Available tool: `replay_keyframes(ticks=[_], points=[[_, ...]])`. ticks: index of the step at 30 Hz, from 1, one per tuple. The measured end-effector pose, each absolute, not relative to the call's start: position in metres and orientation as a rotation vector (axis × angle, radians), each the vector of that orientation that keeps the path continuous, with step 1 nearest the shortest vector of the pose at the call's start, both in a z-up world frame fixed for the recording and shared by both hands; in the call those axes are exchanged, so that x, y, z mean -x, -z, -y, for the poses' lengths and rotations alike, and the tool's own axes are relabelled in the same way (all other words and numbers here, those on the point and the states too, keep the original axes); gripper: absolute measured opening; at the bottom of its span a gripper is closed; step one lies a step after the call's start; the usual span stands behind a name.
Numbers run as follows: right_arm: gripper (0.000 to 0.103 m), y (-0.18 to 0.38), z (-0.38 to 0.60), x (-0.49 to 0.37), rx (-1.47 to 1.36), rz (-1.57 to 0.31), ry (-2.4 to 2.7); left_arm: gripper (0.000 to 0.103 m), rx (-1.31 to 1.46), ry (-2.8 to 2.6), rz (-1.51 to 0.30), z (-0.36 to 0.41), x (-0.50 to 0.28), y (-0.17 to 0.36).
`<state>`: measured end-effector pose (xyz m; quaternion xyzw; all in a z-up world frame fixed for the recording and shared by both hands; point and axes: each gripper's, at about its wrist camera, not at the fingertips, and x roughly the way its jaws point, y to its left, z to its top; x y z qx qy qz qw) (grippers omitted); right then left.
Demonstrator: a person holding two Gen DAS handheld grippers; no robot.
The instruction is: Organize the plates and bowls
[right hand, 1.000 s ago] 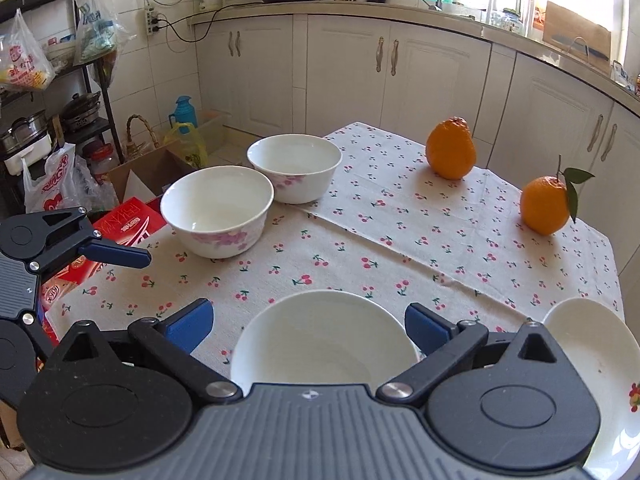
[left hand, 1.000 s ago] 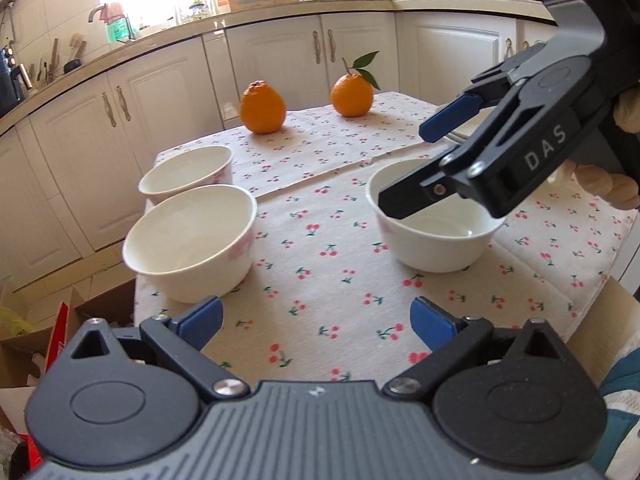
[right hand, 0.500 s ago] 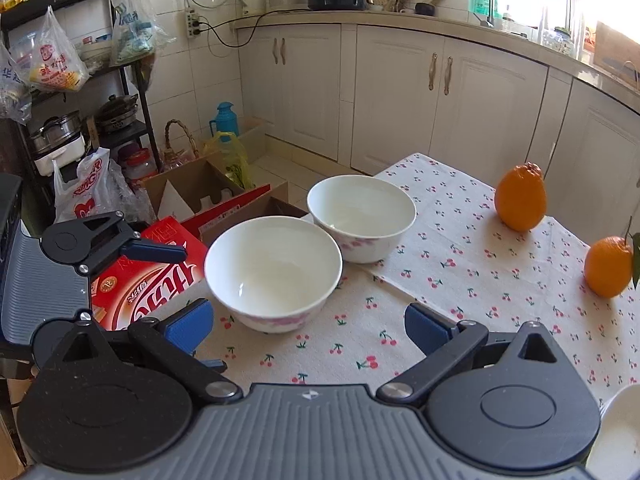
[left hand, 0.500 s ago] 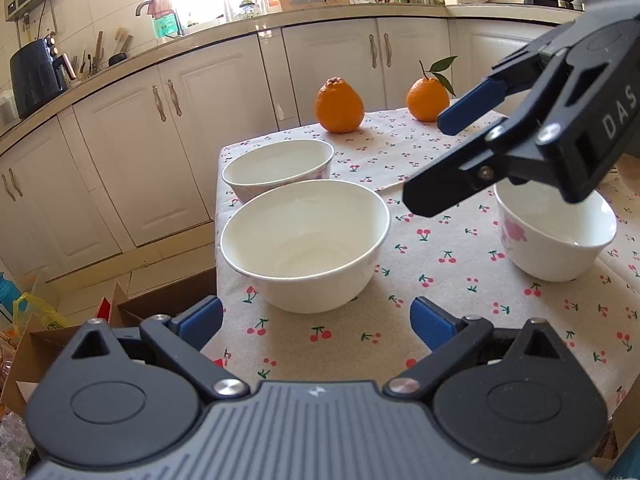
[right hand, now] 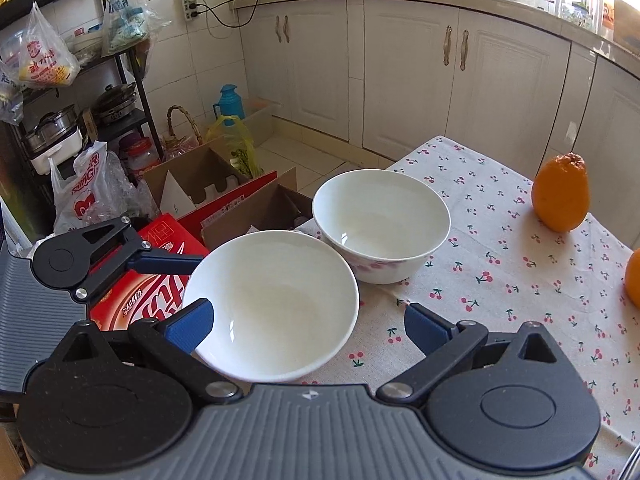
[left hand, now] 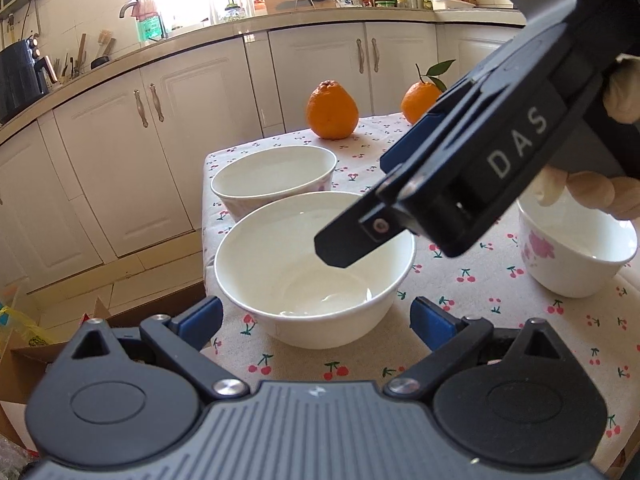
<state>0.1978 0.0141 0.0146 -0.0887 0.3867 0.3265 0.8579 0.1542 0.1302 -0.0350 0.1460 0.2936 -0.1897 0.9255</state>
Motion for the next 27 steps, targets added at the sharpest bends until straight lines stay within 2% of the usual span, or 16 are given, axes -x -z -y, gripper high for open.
replay_keyframes(ticks=[5,9,11,17,27], points=[[0.087,-0.009,-0.017,-0.212,0.15,-0.86,-0.707,0.098,-0.272,0.411,-0.595,-0.133,-0.159,0.035],[0.084,-0.006,-0.018,-0.22,0.12,-0.884,-0.715,0.097,-0.257,0.423,-0.592,-0.135,-0.162,0.033],[0.079,-0.004,-0.018,-0.222,0.114,-0.894,-0.718,0.097,-0.252,0.424,-0.59,-0.136,-0.163,0.033],[0.073,-0.002,-0.021,-0.224,0.103,-0.899,-0.732,0.094,-0.241,0.426,-0.587,-0.138,-0.163,0.033],[0.073,-0.003,-0.021,-0.227,0.105,-0.904,-0.767,0.094,-0.244,0.433,-0.59,-0.139,-0.164,0.031]])
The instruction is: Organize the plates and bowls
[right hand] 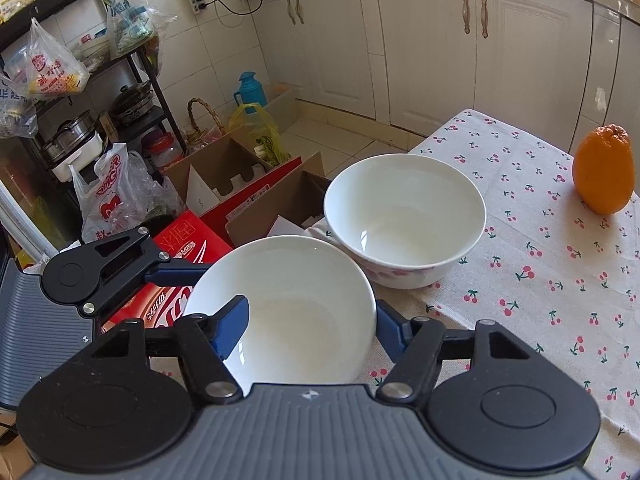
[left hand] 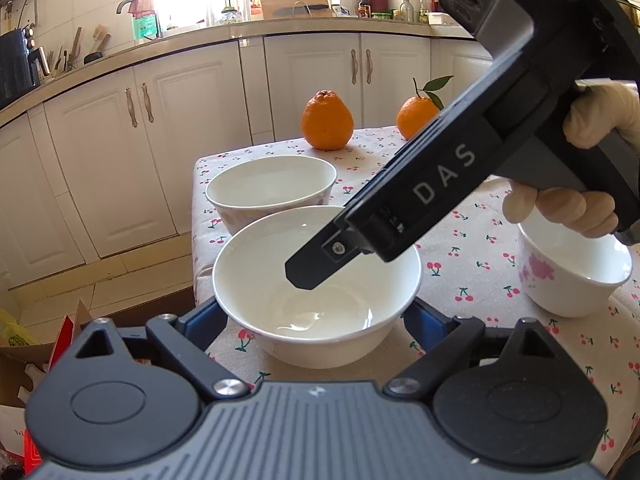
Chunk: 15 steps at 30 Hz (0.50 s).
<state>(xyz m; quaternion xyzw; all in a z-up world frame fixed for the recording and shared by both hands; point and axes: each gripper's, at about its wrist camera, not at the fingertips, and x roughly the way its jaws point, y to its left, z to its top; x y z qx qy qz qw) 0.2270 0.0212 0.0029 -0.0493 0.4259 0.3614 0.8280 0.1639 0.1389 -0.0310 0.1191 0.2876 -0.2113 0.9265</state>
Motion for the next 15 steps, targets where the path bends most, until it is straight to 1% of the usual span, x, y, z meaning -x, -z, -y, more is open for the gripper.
replay_keyframes(ticks=[9,15], points=[[0.073,-0.008,-0.007,-0.23,0.015,-0.933,-0.79,0.094,-0.256,0.438,-0.597,-0.134,-0.163,0.028],[0.073,-0.017,0.003,-0.221,0.009,-0.937,-0.765,0.094,-0.274,0.459,-0.577,-0.125,-0.154,0.015]])
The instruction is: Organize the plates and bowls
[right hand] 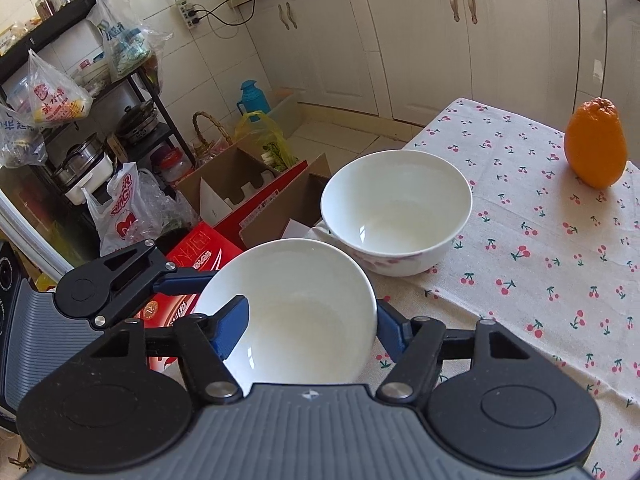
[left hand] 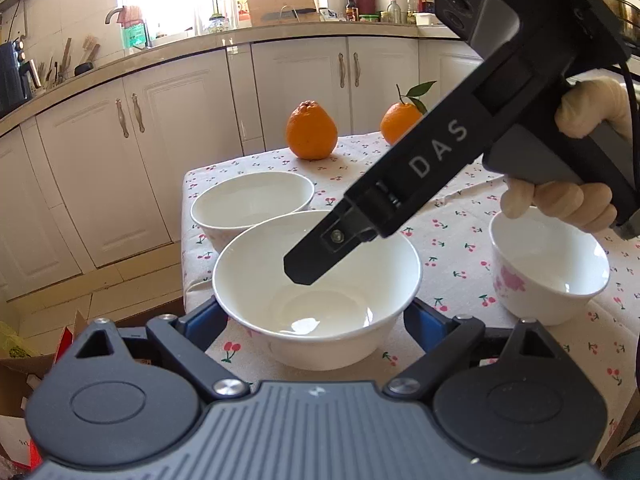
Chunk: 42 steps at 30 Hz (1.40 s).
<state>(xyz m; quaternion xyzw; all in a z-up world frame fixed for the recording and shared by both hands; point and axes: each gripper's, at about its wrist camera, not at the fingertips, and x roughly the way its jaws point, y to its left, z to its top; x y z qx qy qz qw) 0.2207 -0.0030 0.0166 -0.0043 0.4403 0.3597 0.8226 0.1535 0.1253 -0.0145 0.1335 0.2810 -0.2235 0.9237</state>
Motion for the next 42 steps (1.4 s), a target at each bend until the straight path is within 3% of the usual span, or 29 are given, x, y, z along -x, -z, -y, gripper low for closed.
replay_keyframes(ticks=[24,42], points=[[0.073,-0.068,0.109,-0.138,-0.082,-0.837,-0.677,0.094,-0.356,0.599,-0.507,-0.045,-0.105,-0.024],[0.073,-0.054,0.153,-0.115,-0.093,-0.853,-0.593,0.094,-0.343,0.676,-0.553,-0.005,-0.099,-0.008]])
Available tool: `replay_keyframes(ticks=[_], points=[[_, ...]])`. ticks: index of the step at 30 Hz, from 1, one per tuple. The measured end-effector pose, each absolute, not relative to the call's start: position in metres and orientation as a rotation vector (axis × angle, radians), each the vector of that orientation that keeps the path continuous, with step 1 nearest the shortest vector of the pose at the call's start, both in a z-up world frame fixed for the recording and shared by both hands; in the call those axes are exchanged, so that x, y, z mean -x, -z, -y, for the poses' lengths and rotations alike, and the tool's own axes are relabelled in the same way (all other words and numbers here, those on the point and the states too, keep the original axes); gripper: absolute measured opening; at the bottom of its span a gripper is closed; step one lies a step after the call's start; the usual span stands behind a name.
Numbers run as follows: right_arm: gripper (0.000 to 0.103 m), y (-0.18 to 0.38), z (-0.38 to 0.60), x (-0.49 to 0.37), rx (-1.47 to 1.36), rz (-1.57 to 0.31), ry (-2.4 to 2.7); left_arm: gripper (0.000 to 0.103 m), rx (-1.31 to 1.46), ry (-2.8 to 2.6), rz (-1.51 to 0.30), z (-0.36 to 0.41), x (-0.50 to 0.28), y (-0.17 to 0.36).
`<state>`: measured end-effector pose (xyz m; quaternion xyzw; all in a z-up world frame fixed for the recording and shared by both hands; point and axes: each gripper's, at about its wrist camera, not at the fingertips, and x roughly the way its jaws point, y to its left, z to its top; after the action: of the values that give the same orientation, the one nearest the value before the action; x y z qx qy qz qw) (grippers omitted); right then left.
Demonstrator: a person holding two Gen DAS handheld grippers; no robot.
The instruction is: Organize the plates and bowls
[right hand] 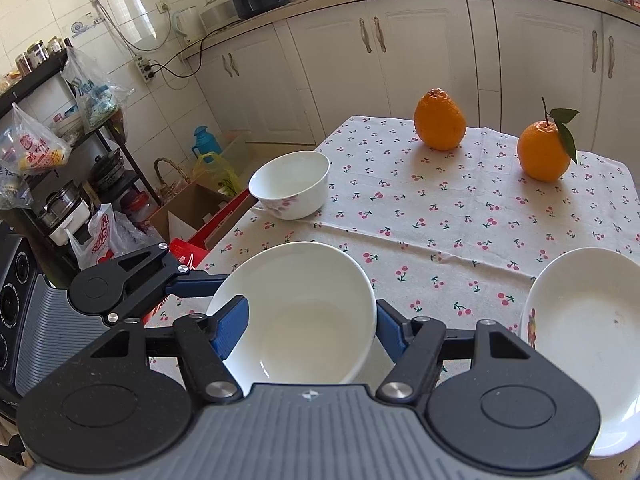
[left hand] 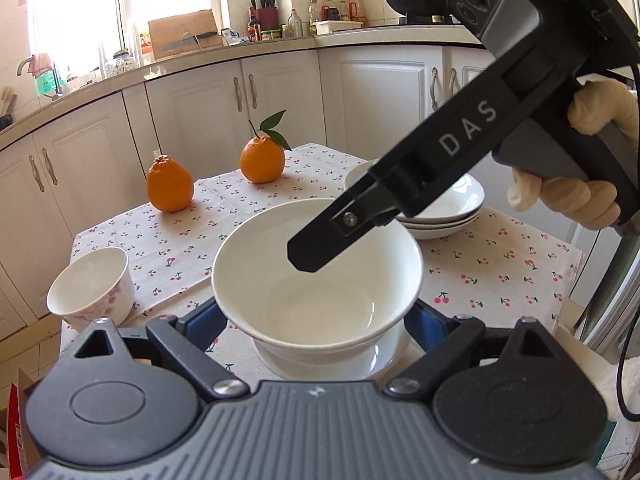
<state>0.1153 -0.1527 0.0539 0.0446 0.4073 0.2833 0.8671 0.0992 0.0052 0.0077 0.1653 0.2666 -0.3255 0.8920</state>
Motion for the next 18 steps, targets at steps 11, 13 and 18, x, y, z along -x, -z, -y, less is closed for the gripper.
replay_keyframes(ticks=[11,13,18], points=[[0.073,-0.039,0.152,-0.119,-0.09,-0.885,-0.576,0.094,-0.329,0.685,-0.605,-0.002,-0.106,0.004],[0.073,-0.038,0.152,-0.12,-0.088,-0.89,-0.574,0.094,-0.327,0.686,-0.61,-0.002,-0.106,0.004],[0.073,-0.036,0.152,-0.12,-0.089,-0.897,-0.572,0.094,-0.329,0.692,-0.618,-0.001,-0.108,0.006]])
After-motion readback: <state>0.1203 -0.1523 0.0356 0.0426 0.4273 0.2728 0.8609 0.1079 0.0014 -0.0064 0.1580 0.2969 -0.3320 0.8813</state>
